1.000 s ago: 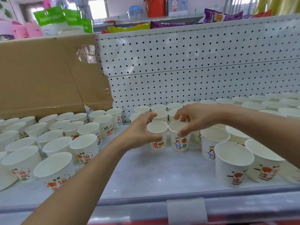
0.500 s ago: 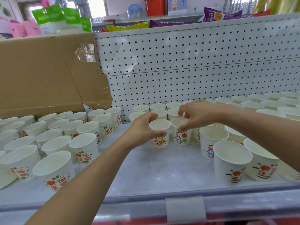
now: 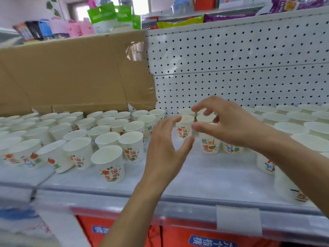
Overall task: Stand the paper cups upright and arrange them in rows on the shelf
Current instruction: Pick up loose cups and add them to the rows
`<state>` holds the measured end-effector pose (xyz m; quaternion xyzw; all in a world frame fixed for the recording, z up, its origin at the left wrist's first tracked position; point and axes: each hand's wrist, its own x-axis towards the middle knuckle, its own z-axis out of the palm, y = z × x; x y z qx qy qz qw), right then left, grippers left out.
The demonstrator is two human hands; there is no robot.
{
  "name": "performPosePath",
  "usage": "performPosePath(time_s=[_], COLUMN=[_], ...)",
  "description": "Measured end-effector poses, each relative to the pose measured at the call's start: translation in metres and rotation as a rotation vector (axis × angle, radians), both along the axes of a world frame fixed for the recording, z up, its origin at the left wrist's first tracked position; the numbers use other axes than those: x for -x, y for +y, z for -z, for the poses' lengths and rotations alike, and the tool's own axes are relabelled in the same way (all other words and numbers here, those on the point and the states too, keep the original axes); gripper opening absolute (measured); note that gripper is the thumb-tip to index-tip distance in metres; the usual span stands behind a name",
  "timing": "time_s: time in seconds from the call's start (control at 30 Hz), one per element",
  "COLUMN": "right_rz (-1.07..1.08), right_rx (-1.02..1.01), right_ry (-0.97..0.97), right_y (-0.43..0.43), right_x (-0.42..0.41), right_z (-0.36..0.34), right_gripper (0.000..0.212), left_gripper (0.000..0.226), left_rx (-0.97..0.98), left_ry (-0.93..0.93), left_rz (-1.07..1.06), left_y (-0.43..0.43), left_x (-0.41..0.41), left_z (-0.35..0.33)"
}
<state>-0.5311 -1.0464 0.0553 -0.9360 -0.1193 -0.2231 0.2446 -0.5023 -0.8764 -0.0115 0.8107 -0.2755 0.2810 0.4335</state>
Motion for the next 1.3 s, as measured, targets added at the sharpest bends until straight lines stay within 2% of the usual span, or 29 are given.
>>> performPosePath(time_s=[0.07,0.17,0.2,0.27,0.37,0.47,0.7,0.83,1.07,1.3], right_rz=[-0.076,-0.163,-0.172,-0.182,-0.182,-0.132,-0.021,0.048,0.233,0.317], right_rx=[-0.133,-0.212,-0.242,-0.306,-0.377,-0.430,-0.365,-0.252,-0.161,-0.145], right_ry=[0.012,0.116,0.161,0.222,0.231,0.218,0.159,0.095,0.080,0.033], right_y=[0.032,0.073,0.086,0.109,0.137,0.157,0.172,0.131,0.037,0.007], right_x=[-0.003,-0.026,-0.036,-0.054,-0.078,-0.093,-0.090,-0.055,0.020,0.031], right_z=[0.015,0.040,0.047,0.058,0.071,0.082,0.082,0.071,0.077,0.085], right_gripper=[0.045,0.064,0.071,0.083,0.093,0.098,0.087,0.080,0.073,0.074], left_gripper=[0.045,0.053,0.059,0.073,0.090,0.095,0.084,0.077,0.083,0.089], left_rx=[0.114,0.228,0.269,0.357,0.369,0.308,0.233,0.203,0.016,-0.181], left_ry=[-0.122,-0.246,-0.239,-0.104,0.149,0.250,0.295,0.300,0.337,0.382], left_rz=[-0.134,-0.419,-0.489,-0.543,-0.500,-0.426,-0.346,-0.220,0.033,0.083], left_y=[0.030,0.077,0.091,0.115,0.138,0.146,0.141,0.127,0.041,-0.012], left_x=[0.015,0.027,0.027,0.024,0.013,0.006,-0.003,0.001,-0.040,-0.088], left_z=[0.014,0.032,0.037,0.045,0.054,0.056,0.052,0.042,0.009,0.014])
